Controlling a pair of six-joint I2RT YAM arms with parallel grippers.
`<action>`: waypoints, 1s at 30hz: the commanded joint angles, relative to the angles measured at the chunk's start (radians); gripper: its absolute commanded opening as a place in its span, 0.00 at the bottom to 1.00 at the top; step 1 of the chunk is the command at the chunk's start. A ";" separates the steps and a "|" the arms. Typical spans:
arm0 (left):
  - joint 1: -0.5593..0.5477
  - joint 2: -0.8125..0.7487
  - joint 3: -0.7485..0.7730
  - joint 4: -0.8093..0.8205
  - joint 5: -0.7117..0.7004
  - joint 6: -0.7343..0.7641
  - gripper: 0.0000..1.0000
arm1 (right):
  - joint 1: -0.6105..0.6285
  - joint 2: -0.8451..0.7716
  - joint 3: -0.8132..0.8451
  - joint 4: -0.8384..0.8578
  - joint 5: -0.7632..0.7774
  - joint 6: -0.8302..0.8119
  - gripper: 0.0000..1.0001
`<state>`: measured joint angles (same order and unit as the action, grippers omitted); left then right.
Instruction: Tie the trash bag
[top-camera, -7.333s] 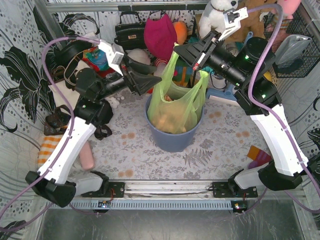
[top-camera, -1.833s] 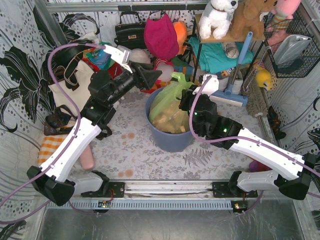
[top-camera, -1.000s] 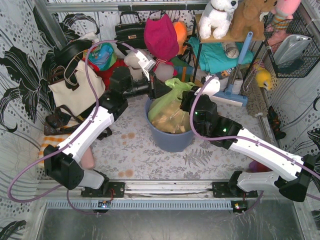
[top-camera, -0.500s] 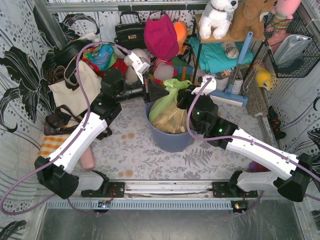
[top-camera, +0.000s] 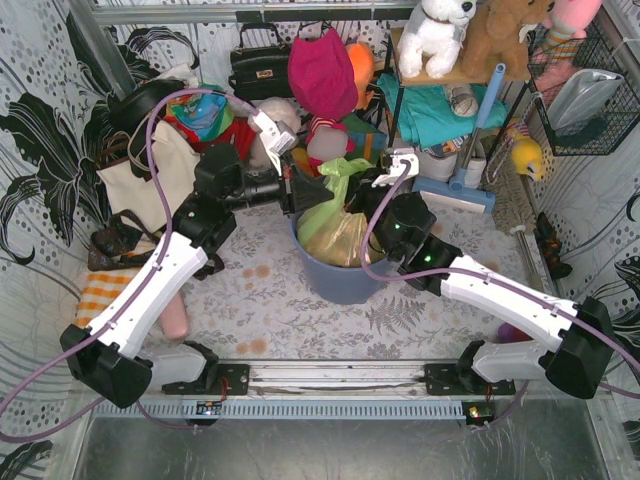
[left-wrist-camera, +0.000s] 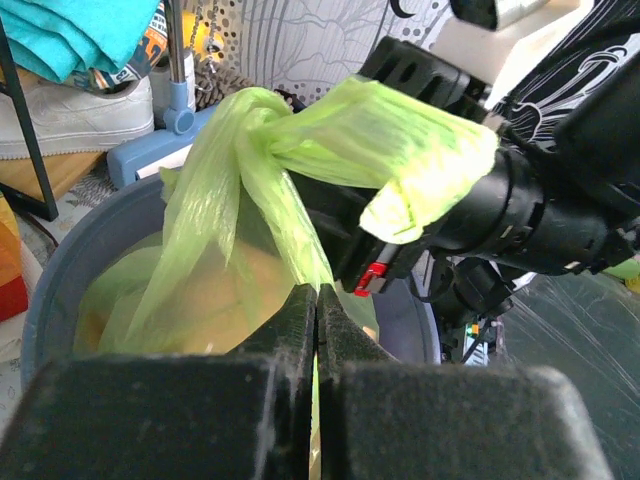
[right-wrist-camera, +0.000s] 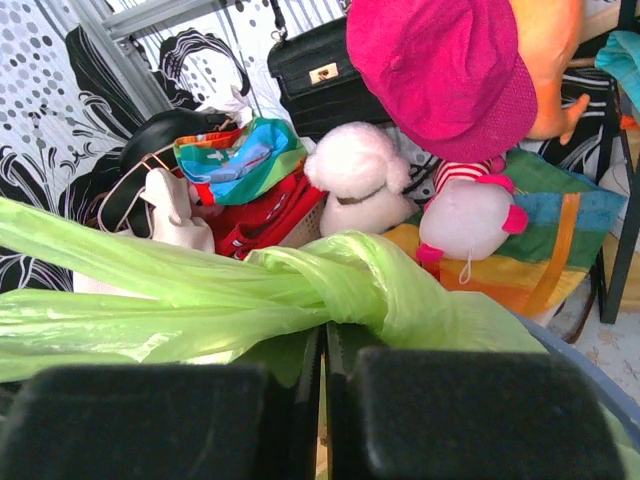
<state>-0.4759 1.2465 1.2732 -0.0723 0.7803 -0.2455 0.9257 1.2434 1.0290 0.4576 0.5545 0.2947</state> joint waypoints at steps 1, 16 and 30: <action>-0.009 -0.031 -0.013 0.018 0.047 0.000 0.03 | -0.012 0.014 -0.027 0.155 -0.075 -0.059 0.00; -0.076 -0.033 -0.042 0.017 0.090 -0.009 0.05 | -0.019 0.004 -0.162 0.501 -0.363 -0.128 0.00; -0.084 -0.107 -0.098 -0.089 -0.061 0.050 0.19 | -0.050 0.027 -0.327 0.930 -0.592 -0.069 0.00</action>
<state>-0.5556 1.1820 1.1782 -0.1131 0.8246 -0.2443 0.8776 1.2640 0.7204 1.1992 0.0631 0.2008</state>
